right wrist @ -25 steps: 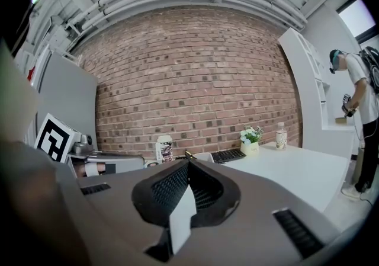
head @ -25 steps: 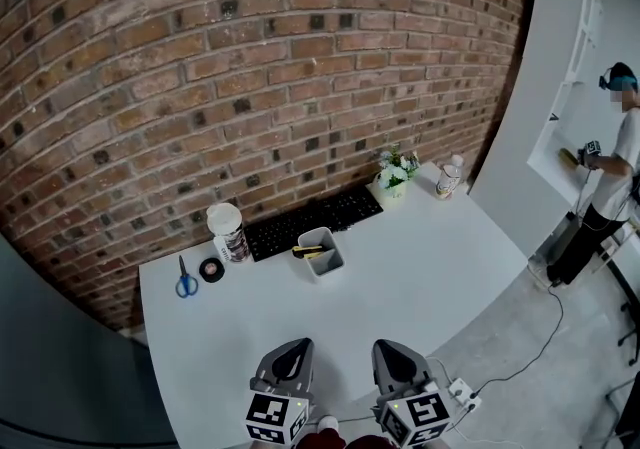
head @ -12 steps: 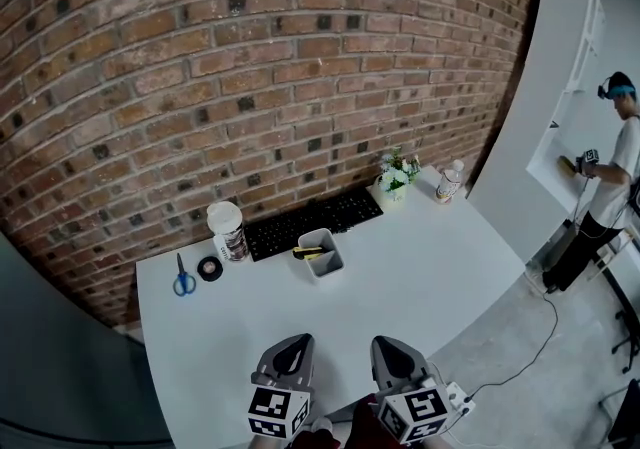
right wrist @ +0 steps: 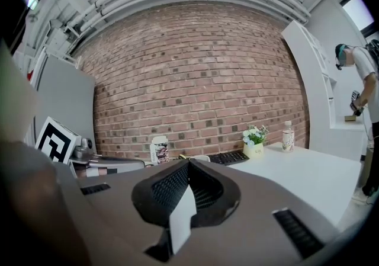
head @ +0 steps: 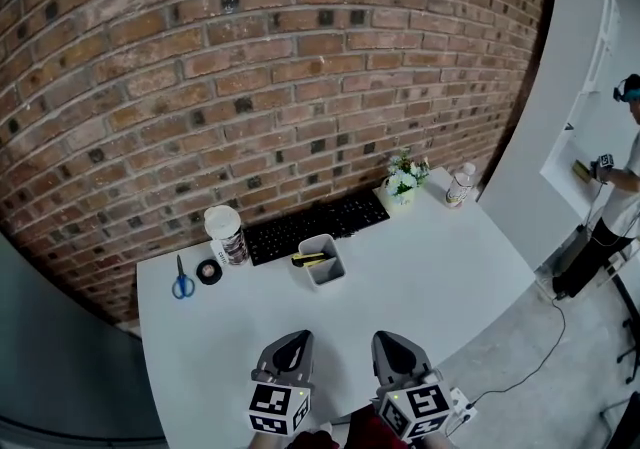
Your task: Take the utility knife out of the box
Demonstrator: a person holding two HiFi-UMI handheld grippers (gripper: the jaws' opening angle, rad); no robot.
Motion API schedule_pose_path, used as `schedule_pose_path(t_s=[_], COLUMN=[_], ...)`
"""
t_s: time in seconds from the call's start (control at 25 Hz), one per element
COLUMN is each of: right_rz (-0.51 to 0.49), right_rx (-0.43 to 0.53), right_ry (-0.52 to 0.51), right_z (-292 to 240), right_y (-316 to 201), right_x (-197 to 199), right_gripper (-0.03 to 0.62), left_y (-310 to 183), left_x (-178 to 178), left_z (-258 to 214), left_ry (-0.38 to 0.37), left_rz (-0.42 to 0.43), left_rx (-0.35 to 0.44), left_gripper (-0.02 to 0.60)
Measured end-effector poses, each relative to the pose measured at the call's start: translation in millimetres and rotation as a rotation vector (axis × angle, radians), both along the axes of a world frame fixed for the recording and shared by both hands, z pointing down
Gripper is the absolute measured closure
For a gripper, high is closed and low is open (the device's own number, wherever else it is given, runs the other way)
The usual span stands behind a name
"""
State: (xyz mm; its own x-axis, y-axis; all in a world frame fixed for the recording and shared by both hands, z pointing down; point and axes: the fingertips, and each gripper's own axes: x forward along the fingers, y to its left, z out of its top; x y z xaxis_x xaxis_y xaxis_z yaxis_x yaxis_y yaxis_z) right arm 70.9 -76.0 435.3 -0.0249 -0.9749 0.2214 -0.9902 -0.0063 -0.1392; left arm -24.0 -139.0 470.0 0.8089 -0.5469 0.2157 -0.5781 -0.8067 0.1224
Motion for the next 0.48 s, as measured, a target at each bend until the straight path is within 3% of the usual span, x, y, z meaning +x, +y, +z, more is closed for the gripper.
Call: schedule_pose_path(t_s=[0.48], right_rz=[-0.103], right_rx=[-0.016], right_ry=[-0.017], right_z=[10], right_y=[-43], right_x=[37], right_gripper=[0.586], left_y=[-39], left_x=[28], left_z=[10], left_ry=[-0.036], left_rz=[-0.132], left_rx=[-0.024], left_gripper=[0.563])
